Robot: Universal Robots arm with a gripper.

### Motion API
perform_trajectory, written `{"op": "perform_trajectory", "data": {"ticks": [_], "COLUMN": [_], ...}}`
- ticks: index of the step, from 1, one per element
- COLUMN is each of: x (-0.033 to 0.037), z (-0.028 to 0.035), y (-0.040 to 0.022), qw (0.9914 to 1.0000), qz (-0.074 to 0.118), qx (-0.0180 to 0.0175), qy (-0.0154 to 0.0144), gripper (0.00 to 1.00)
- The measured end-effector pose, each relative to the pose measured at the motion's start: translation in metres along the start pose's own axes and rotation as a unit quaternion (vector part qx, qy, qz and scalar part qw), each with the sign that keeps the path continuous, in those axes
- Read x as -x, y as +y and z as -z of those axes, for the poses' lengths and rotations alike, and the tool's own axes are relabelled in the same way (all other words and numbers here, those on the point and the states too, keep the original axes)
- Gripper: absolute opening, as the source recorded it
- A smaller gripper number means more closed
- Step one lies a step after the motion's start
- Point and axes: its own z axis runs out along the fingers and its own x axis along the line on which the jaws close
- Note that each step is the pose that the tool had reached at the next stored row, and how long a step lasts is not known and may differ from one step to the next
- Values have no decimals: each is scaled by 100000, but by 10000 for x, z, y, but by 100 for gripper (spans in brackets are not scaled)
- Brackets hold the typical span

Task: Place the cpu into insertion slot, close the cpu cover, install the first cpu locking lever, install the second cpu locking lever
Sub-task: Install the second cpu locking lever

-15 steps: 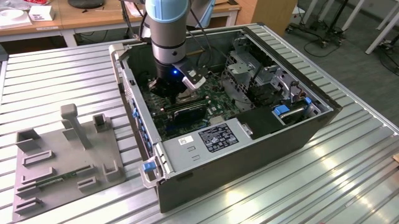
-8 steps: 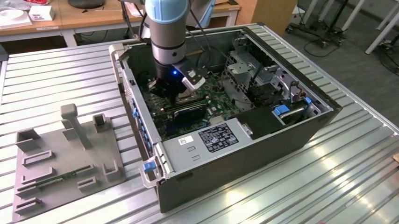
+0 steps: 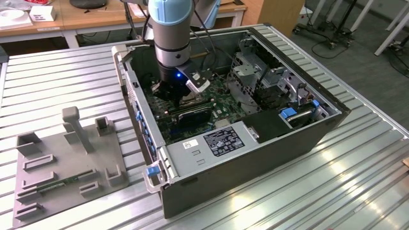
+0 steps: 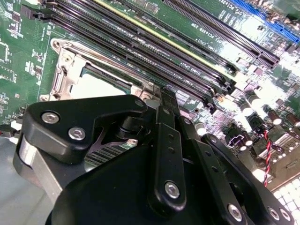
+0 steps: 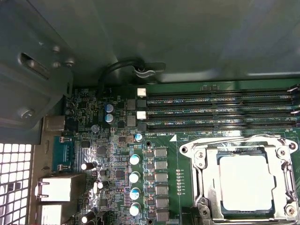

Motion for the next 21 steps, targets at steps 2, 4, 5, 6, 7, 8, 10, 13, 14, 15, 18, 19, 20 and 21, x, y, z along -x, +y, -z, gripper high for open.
{"op": "perform_trajectory", "data": {"ticks": [2,4,5,6,7,8,10,13,14,15,18,19,20,21], "x": [0,0,0,1,2,4,6,12,14,16,21,23,23,23], "z": [-1,-1,0,4,14,31,73,140,164,187,256,270,273,272], "y": [0,0,1,2,3,5,8,14,16,18,25,26,27,27], "qw": [100000,100000,100000,100000,100000,100000,100000,100000,100000,100000,100000,100000,100000,100000], "qz": [-1,-2,-2,-3,-2,-3,-2,-5,-4,-2,-5,-3,-1,-2], "qx": [9,8,18,34,55,55,17,8,12,11,14,11,15,17], "qy": [-5,-3,-13,-24,-38,-37,-12,-8,-10,-9,-10,-9,-11,-13], "gripper": [10,10,10,10,10,10,10,10,10,10,10,10,10,10]}}
